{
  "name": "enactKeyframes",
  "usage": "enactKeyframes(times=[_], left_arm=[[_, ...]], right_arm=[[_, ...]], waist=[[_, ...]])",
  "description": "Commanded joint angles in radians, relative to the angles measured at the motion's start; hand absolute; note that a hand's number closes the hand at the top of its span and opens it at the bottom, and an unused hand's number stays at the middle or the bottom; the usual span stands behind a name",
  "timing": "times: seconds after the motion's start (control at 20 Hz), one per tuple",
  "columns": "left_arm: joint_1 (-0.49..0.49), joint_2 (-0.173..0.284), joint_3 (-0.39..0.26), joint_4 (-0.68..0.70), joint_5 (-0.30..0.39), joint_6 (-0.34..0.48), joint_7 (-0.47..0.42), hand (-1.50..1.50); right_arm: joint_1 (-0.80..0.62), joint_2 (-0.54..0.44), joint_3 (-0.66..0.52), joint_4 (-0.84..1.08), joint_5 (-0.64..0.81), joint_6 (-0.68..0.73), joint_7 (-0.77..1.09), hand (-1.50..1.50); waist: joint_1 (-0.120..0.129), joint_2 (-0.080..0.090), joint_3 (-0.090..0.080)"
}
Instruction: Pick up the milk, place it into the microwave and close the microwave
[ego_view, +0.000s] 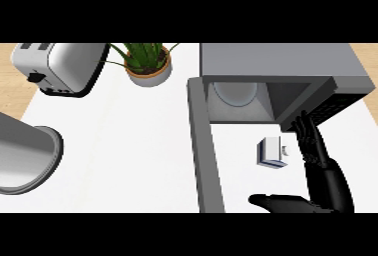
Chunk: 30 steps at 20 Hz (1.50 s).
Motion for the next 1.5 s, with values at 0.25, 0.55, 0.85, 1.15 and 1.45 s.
enactKeyframes(times=[0.25, 0.55, 0.85, 1.15, 1.45], left_arm=[[0.072, -0.049, 0.007, -0.097, 0.065, -0.066, 0.042, -1.5], [0.013, -0.04, 0.072, -0.008, 0.06, -0.092, -0.011, -1.5], [0.048, -0.034, 0.122, -0.051, 0.138, -0.109, 0.028, -1.5], [0.077, -0.052, 0.131, -0.03, 0.143, -0.157, -0.004, -1.5], [0.056, -0.019, 0.205, -0.028, 0.218, -0.168, 0.022, -1.5]], right_arm=[[0.011, 0.002, -0.085, 0.264, -0.003, -0.018, -0.213, -1.5], [-0.076, -0.049, -0.191, 0.471, -0.059, 0.033, -0.308, -1.5], [-0.123, -0.098, -0.249, 0.735, -0.08, 0.109, -0.511, -1.5], [-0.234, -0.077, -0.243, 0.824, -0.052, 0.066, -0.511, -1.5], [-0.295, -0.041, -0.262, 1.082, 0.01, -0.038, -0.712, -1.5]], waist=[[0.001, 0.0, 0.0], [-0.001, 0.001, 0.0], [0.005, 0.001, 0.001], [0.004, 0.0, 0.0], [0.008, 0.001, 0.001]])
